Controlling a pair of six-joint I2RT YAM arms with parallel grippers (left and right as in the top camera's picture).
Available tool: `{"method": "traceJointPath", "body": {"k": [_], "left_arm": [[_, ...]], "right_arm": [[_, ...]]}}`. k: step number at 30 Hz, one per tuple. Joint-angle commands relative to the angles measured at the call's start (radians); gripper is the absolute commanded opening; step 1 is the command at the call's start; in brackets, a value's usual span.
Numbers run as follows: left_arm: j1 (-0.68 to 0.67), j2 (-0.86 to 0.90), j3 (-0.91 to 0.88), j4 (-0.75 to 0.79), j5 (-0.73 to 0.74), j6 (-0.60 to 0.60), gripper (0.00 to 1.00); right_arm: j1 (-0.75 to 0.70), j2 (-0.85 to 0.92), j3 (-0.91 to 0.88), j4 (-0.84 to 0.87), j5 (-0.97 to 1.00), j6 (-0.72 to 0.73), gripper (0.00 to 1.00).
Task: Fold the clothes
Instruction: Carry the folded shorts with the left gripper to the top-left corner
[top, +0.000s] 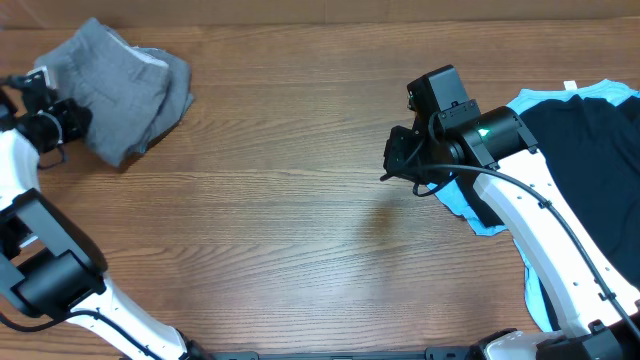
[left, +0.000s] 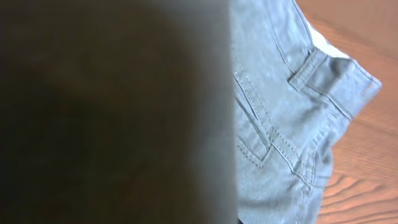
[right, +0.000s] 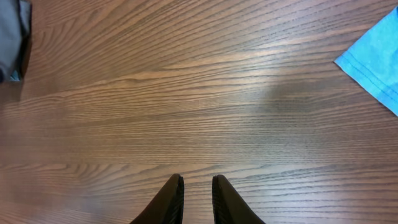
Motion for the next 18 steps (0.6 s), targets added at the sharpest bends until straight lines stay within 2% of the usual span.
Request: {"method": "traceJointPath", "body": {"k": [1, 3, 4, 5, 6, 8, 11, 18], "left_arm": [[0.055, -0.008, 0.018, 0.036, 0.135, -0.055, 0.05], [0.067, -0.008, 0.018, 0.043, 0.122, -0.085, 0.08], [0.07, -0.007, 0.018, 0.042, 0.113, -0.087, 0.25], [0.071, -0.007, 0.018, 0.038, 0.102, -0.09, 0.45], [0.071, -0.007, 0.018, 0.036, 0.1, -0.105, 1.0], [0.071, -0.011, 0.019, 0.036, 0.118, -0.183, 1.0], [0.072, -0.023, 0.032, -0.002, 0.155, -0.214, 1.0], [0.102, -0.137, 0.134, -0.332, 0.041, -0.218, 1.0]], "right_arm": [[0.003, -0.001, 0.002, 0.005, 0.012, -0.003, 0.19], [0.003, -0.001, 0.002, 0.007, 0.012, -0.003, 0.19], [0.003, -0.001, 0.002, 0.008, 0.012, -0.002, 0.19], [0.003, -0.001, 0.002, 0.007, 0.012, -0.002, 0.19], [0.003, -0.001, 0.002, 0.007, 0.012, 0.0, 0.19], [0.003, -0.001, 0.002, 0.007, 0.012, 0.0, 0.19], [0.003, -0.001, 0.002, 0.002, 0.012, 0.0, 0.19], [0.003, -0.015, 0.002, -0.023, 0.015, -0.015, 0.19]]}}
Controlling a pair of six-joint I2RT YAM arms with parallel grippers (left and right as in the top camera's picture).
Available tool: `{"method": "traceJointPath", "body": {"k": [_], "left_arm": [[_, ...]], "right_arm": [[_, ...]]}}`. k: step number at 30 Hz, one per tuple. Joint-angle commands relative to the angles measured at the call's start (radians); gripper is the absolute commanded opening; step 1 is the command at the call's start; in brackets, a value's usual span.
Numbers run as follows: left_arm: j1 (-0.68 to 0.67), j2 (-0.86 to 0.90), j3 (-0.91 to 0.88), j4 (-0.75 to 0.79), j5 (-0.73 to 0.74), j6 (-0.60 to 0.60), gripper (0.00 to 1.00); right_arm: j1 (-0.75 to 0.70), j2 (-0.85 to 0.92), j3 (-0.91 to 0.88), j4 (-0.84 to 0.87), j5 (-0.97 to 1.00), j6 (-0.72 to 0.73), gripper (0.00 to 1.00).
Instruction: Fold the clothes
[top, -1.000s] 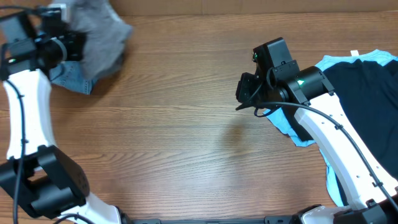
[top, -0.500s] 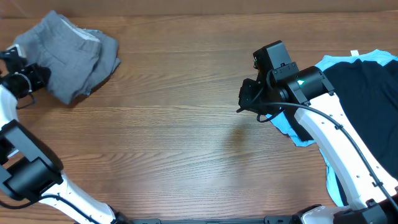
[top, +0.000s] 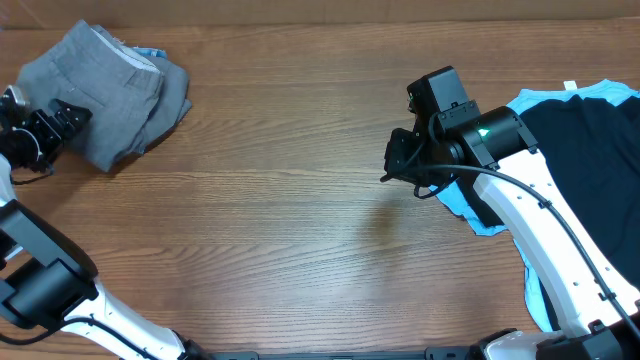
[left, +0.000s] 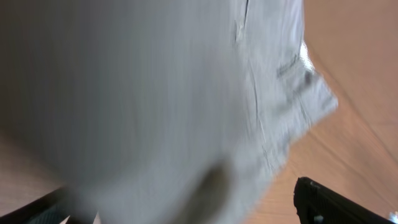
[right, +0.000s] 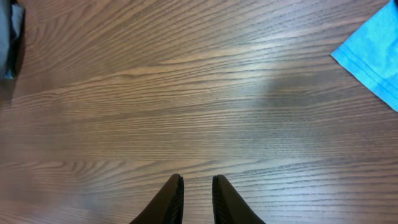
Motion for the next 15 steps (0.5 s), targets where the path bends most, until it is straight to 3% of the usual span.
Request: {"method": "traceJointPath", "body": {"k": [1, 4, 8, 10, 13, 15], "left_arm": [[0.027, -0.139, 0.083, -0.102, -0.05, -0.027, 1.0], [0.024, -0.241, 0.103, -0.197, 0.025, 0.004, 1.0], [-0.058, -0.431, 0.108, -0.299, 0.179, 0.196, 1.0], [-0.145, -0.549, 0.108, -0.352, 0.138, 0.259, 1.0], [-0.315, -0.709, 0.108, -0.398, -0.021, 0.261, 1.0], [-0.458, -0.811, 0.108, -0.429, -0.159, 0.238, 1.0]], "right_arm": [[0.003, -0.022, 0.002, 0.002, 0.015, -0.027, 0.2], [0.003, -0.058, 0.004, 0.014, 0.055, -0.057, 0.2], [0.003, -0.14, 0.027, 0.02, 0.148, -0.073, 0.2], [0.003, -0.198, 0.056, 0.02, 0.167, -0.108, 0.22], [0.003, -0.29, 0.098, 0.029, 0.171, -0.171, 0.26], [0.003, -0.354, 0.113, 0.04, 0.169, -0.208, 0.38]]}}
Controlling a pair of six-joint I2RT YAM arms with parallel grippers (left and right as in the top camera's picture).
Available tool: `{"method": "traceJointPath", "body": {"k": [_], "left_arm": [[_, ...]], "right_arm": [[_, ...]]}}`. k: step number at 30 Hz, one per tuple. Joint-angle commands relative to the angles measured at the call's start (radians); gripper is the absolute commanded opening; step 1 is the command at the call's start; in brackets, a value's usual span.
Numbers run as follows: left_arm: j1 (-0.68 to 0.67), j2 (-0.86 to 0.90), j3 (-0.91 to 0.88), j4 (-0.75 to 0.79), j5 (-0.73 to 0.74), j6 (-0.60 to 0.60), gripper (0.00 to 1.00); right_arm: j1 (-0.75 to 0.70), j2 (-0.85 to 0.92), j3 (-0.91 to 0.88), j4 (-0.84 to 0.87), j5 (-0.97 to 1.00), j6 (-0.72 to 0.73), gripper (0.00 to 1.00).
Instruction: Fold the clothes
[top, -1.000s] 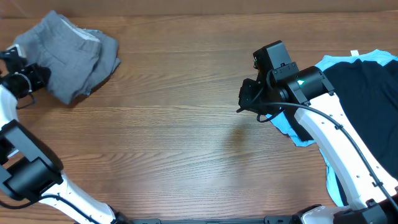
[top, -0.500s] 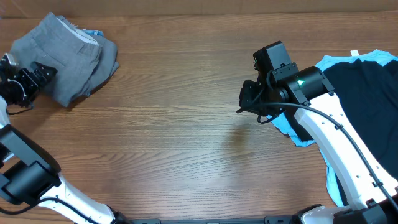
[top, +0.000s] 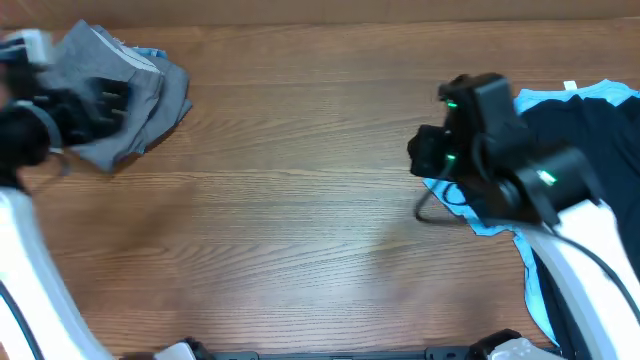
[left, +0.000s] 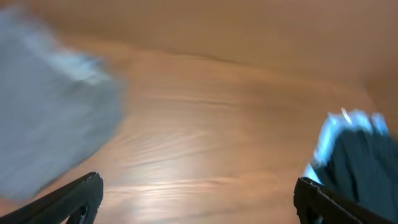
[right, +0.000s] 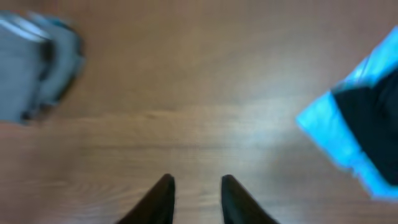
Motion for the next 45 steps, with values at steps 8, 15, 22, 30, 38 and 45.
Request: {"method": "traceJointPath", "body": {"k": [8, 15, 22, 30, 38, 45], "left_arm": [[-0.568, -0.357, 0.018, -0.225, -0.573, -0.15, 1.0], [-0.621, -0.387, 0.017, -0.41, -0.626, -0.165, 1.0], [-0.621, -0.387, 0.017, -0.41, -0.626, -0.165, 1.0], [-0.621, -0.387, 0.017, -0.411, -0.626, -0.165, 1.0], [-0.621, -0.387, 0.017, -0.411, -0.626, -0.165, 1.0], [-0.621, -0.387, 0.017, -0.411, -0.626, -0.165, 1.0]], "right_arm": [[0.003, -0.309, 0.059, 0.016, 0.03, -0.098, 1.0], [0.003, -0.368, 0.059, 0.01, 0.03, -0.098, 1.0], [0.003, -0.365, 0.057, 0.002, 0.03, -0.098, 1.0], [0.003, -0.365, 0.057, 0.002, 0.03, -0.098, 1.0], [-0.068, -0.522, -0.115, 0.167, 0.135, -0.281, 1.0], [-0.099, -0.789, -0.525, 0.456, 0.135, -0.323, 1.0]]}}
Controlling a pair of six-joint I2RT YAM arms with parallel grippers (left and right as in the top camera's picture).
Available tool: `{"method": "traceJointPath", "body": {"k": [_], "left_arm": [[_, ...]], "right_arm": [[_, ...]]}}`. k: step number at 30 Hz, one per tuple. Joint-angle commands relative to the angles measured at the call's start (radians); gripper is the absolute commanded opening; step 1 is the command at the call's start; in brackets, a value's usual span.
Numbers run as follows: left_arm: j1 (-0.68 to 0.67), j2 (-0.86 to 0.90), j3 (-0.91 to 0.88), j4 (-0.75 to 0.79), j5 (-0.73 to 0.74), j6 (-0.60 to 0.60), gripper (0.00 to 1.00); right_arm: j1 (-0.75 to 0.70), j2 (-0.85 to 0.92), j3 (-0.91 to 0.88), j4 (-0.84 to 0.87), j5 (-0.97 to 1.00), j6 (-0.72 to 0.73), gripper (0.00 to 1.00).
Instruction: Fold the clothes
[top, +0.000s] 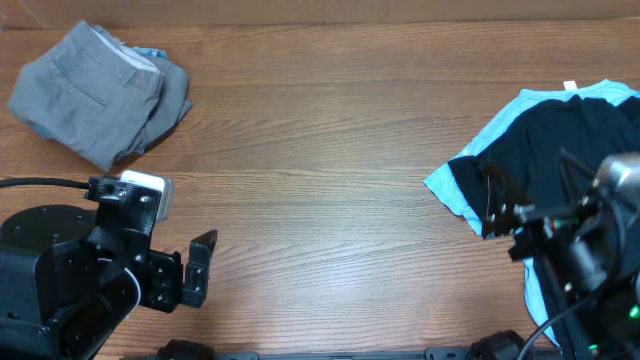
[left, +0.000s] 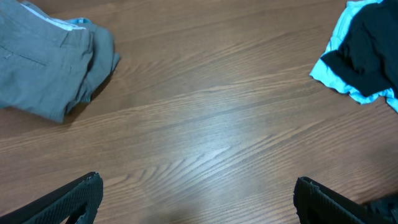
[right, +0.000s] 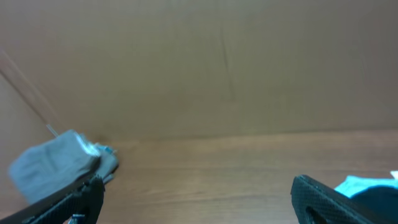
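A folded grey pair of shorts (top: 95, 90) lies at the far left of the wooden table, also seen in the left wrist view (left: 43, 62) and small in the right wrist view (right: 53, 165). A black shirt with light-blue trim (top: 560, 150) lies unfolded and rumpled at the right (left: 364, 56). My left gripper (top: 185, 270) is at the near left edge, wide open and empty (left: 199, 205). The right gripper (top: 530, 195) hovers over the shirt's near part, wide open and empty (right: 199, 202).
A strip of light-blue cloth (top: 150, 55) peeks out behind the grey shorts. A brown wall (right: 224, 68) stands behind the table's far edge. Bare wood (top: 320, 180) lies between the two garments.
The left gripper was up by the grey shorts and is now at the near left edge. The right gripper has left the shirt's left edge for the near right and stands wider open.
First my left gripper was pressed against the grey shorts while the right hovered almost shut over bare wood beside the shirt. Then the left stood open just off the shorts' left side. Now both arms are back at the near edge with empty grippers, and the shorts lie folded.
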Motion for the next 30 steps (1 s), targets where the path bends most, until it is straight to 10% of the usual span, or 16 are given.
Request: {"method": "traceJointPath", "body": {"k": [1, 19, 30], "left_arm": [[-0.008, 0.002, 0.001, 0.001, -0.011, -0.02, 1.0], [-0.008, 0.002, 0.001, 0.001, -0.011, -0.02, 1.0], [-0.008, 0.002, 0.001, 0.001, -0.011, -0.02, 1.0]], "right_arm": [[-0.021, -0.111, -0.185, 0.048, 0.018, -0.042, 1.0], [-0.061, -0.578, -0.935, 0.528, 0.018, -0.041, 1.0], [-0.06, -0.576, -1.118, 0.628, 0.018, -0.041, 1.0]]}}
